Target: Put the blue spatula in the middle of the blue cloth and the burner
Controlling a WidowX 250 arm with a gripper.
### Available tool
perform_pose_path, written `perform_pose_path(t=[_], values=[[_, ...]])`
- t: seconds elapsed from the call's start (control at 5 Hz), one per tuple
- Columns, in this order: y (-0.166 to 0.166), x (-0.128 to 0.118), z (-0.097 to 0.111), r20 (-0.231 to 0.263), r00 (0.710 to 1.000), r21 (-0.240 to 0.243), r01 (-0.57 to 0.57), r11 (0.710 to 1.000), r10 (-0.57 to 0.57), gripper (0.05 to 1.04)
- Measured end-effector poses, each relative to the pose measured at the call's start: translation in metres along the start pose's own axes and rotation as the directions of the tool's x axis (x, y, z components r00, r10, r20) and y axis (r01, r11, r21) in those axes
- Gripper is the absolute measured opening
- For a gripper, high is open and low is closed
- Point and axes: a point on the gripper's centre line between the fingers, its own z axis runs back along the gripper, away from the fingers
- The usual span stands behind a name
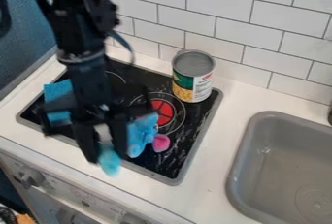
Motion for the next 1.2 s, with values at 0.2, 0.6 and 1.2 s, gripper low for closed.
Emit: perform_pose_path(t=[0.2,0.6,1.2], values=[[0.004,-0.036,-0.002,-0.066,0.994,0.031,0.090,0.995,-0.088,0.313],[0.012,-0.043,-0.035,-0.158,0.980,0.118,0.143,0.983,-0.124,0.313],[-0.011,0.020,-0.074,-0.259,0.964,0.180,0.105,0.978,-0.056,0.313]])
